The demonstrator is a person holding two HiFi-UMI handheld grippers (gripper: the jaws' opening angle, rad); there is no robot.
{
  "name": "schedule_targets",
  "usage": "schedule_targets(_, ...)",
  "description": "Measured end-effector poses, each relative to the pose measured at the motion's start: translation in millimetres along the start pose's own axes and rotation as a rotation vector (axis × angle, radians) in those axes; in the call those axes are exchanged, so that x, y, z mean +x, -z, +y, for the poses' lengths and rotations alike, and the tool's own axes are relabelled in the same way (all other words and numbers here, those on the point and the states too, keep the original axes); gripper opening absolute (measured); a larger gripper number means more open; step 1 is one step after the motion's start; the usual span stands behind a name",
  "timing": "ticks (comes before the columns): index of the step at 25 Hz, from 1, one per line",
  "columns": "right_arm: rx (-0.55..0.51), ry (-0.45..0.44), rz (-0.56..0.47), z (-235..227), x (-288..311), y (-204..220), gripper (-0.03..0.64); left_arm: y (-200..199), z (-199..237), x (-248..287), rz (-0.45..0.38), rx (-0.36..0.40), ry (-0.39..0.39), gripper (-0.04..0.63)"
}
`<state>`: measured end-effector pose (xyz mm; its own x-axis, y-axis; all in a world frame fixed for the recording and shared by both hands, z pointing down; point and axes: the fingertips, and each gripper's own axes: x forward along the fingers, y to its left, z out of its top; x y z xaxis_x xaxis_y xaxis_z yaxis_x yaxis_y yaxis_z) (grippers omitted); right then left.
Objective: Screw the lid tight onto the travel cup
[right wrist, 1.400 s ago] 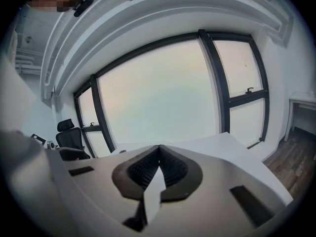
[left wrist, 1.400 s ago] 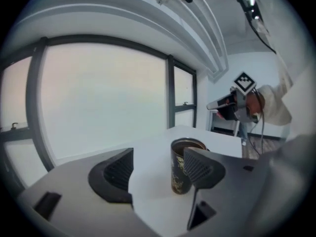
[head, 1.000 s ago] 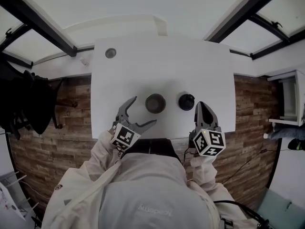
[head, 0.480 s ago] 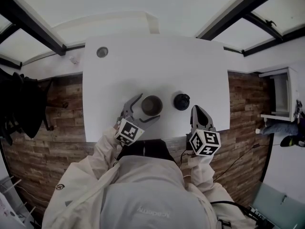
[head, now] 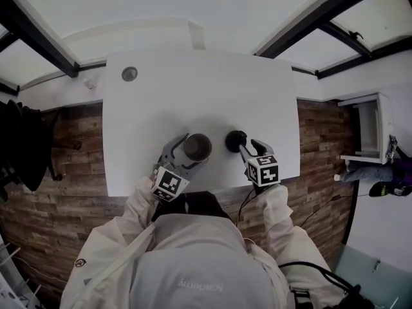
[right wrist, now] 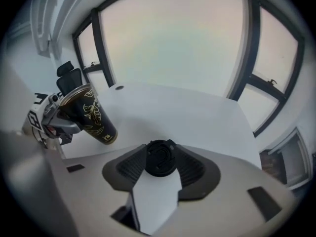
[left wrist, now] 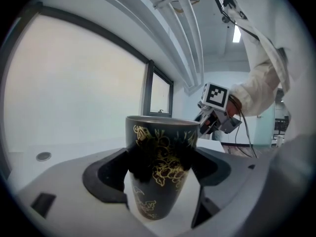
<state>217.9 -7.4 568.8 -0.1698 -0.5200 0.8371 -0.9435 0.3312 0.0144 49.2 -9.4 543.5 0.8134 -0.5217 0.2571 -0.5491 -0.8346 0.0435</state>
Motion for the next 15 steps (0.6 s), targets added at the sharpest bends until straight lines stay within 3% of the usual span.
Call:
schedule_targets(2, -0.065, -0.071, 0.066, 4.6, 10.3, 1.3, 0.266, -1.4, -0.3, 0.1, -0.005, 0.001, -0.003, 0.403)
schedule_targets(5, -0.203, -0.147, 0.142, 11.0, 27.0, 1.2, 0.364, -3.2, -0.8, 1.9, -0.004, 0.004, -0.002, 0.403)
schedule_targets(10, -0.362, -0.187, 0.258, 18.2, 52.8, 5.0, 0.393, -0.1, -0.8, 0.2, 0.013, 0.006, -0.006, 0.403)
schedule_targets(15, -0.344, -0.201, 0.35, 16.1, 74.1, 15.8, 0.394, -1.6, 2.3, 2.4, 0.025, 0.021, -0.018, 0.403)
